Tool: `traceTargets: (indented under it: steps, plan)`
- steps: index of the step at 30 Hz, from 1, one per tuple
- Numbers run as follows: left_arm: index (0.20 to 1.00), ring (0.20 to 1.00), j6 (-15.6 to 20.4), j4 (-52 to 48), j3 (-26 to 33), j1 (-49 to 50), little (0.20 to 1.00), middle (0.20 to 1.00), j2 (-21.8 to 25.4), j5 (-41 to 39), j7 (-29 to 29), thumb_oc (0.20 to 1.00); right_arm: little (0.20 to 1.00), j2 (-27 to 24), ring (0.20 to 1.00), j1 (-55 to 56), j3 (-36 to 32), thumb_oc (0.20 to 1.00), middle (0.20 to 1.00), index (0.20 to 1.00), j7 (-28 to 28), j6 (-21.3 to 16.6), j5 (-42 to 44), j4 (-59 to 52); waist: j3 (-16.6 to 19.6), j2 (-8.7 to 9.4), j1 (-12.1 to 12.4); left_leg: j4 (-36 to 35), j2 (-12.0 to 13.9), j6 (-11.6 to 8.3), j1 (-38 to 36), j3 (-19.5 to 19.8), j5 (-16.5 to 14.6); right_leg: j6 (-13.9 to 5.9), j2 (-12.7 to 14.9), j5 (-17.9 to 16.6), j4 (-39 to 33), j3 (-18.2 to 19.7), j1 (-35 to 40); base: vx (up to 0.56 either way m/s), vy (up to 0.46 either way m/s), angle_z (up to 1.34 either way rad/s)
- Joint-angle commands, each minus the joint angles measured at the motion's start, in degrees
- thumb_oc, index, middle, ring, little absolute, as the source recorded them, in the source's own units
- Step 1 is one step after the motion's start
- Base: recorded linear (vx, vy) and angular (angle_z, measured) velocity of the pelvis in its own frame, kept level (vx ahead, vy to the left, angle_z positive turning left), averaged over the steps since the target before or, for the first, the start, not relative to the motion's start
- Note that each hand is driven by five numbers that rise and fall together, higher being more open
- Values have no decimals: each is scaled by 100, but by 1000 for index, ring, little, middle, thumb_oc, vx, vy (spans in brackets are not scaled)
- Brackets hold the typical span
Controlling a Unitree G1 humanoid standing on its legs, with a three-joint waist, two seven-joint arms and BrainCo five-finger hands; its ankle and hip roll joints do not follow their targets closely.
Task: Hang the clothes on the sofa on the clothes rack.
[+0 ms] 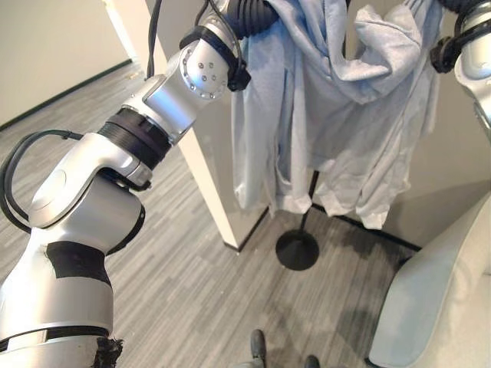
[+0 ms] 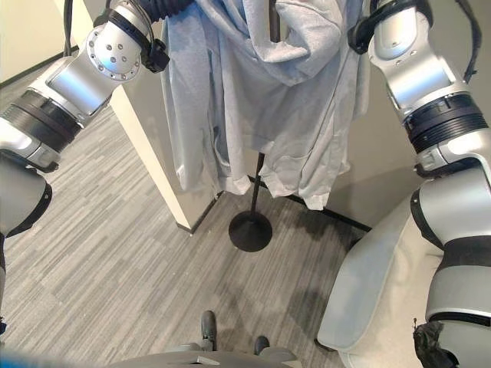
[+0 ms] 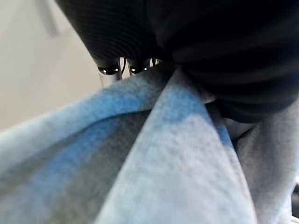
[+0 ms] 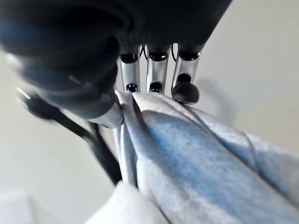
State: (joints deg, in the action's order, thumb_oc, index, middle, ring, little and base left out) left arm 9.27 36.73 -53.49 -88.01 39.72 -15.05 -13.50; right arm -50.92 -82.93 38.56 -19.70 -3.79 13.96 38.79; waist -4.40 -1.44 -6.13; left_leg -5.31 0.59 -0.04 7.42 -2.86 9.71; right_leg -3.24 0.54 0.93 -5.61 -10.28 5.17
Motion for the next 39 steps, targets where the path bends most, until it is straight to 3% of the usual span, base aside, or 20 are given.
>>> traceTargets:
  steps: [1,6,14,15,16,19,22,23,25,32,34,37,39]
  plan:
    - [200,200,206,681,208,-643,200,200,81,47,-345,200,200,-592,200,-139,-242,200,200,200,-354,-314,31,-104,394,45,223,31,439,-721,-1041,-256,-1073,-864,480,-89,61,-119,-314,0,0,0]
    - [200,200,219,771,193,-676,200,200,56,2,-342,200,200,-642,200,-323,-59,200,200,200,-334,-281,33,114,438,52,233,31,439,-729,-1068,-292,-1086,-881,487,-108,61,-142,-311,0,0,0]
    - [200,200,123,1351,17,-844,200,200,14,-117,-324,200,200,-459,200,-1091,863,200,200,200,-61,-74,101,1350,466,179,268,34,551,-783,-1167,-271,-1050,-783,354,-43,61,-91,-219,11,-60,-2]
    - [200,200,122,1373,-17,-898,200,200,26,-149,-320,200,200,-410,200,-1211,977,200,200,200,-25,-58,134,1479,405,215,277,240,582,-783,-1071,-234,-1057,-741,334,-32,61,-67,-206,-145,-142,-2]
    - [200,200,149,1417,-71,-1055,200,200,63,-287,-313,200,200,-318,200,-1461,1140,200,200,200,-5,-43,197,1588,132,359,343,1006,561,-793,-597,-37,-1167,-662,346,-67,108,2,-253,-147,-120,-4]
    - [200,200,200,1451,-80,-1137,200,200,27,-377,-352,200,200,-348,200,-1708,1246,200,200,200,-7,-58,332,1672,-56,432,362,1369,408,-801,-122,309,-1178,-634,375,-83,112,-23,-315,-86,-61,-10]
    - [200,200,178,1653,-93,-1152,200,200,103,-355,-356,200,200,-381,200,-1934,1408,200,200,200,7,-54,434,1992,-97,437,494,807,60,-722,608,388,-759,-674,284,-53,69,3,-299,123,54,32]
    - [200,200,157,1758,-51,-1154,200,200,95,-421,-320,200,200,-348,200,-1923,1406,200,200,200,25,-42,455,2115,-32,371,554,405,-11,-713,603,445,-569,-666,161,9,61,129,-319,108,87,4]
    - [200,200,139,1851,-57,-1146,200,200,54,-395,-318,200,200,-268,200,-1926,1463,200,200,200,76,-9,441,2215,21,350,583,172,7,-694,425,461,-484,-679,136,17,61,189,-318,146,134,-26]
    - [200,200,69,2146,-305,-1256,200,200,209,-282,-188,200,200,-85,200,-2082,1666,200,200,200,269,162,332,2443,197,413,610,311,-122,-535,258,302,-620,-899,462,92,214,301,-359,132,158,-25]
    - [200,200,32,2232,-380,-1352,200,200,329,-272,-160,200,200,-61,200,-2093,1695,200,200,200,342,215,292,2530,172,421,682,495,-142,-402,191,195,-790,-951,649,140,861,334,-519,139,185,-47]
    - [200,200,16,2258,-415,-1381,200,200,361,-271,-149,200,200,-35,200,-2116,1710,200,200,200,382,249,320,2602,114,379,687,585,-143,-307,113,158,-885,-954,711,161,1461,331,-712,69,106,-39]
    - [200,200,14,2254,-398,-1416,200,200,408,-286,-142,200,200,-59,200,-2151,1688,200,200,200,394,258,373,2632,26,314,666,647,-147,-250,40,186,-945,-956,791,-32,1907,338,-966,57,55,-12]
